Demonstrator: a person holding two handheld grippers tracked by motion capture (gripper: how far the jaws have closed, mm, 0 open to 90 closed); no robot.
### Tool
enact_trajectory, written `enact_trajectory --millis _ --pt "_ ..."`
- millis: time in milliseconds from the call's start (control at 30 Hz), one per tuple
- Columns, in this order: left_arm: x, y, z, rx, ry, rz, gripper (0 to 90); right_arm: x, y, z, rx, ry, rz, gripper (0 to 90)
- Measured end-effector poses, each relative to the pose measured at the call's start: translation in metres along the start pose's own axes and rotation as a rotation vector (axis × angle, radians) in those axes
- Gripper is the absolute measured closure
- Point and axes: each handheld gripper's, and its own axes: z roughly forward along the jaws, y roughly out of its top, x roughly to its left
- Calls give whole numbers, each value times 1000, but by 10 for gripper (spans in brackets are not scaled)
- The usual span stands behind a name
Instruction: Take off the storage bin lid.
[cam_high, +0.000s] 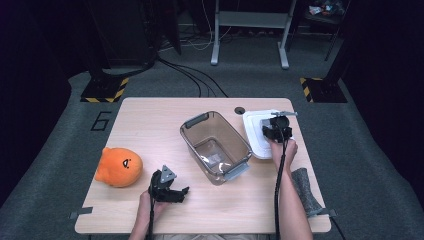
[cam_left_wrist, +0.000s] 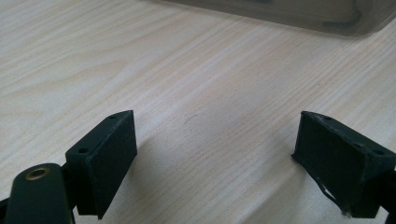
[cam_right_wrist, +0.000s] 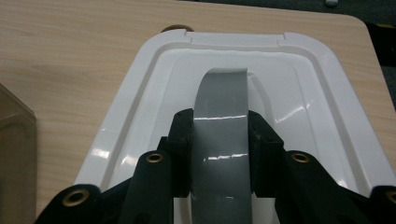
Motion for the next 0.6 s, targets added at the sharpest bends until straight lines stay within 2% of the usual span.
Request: enact_trajectory --millis 333,600 --pt "0 0 0 0 0 0 125 -1 -12 17 17 -3 31 664" --pt "0 0 0 0 0 0 126 -2 -20 27 25 -18 32 664"
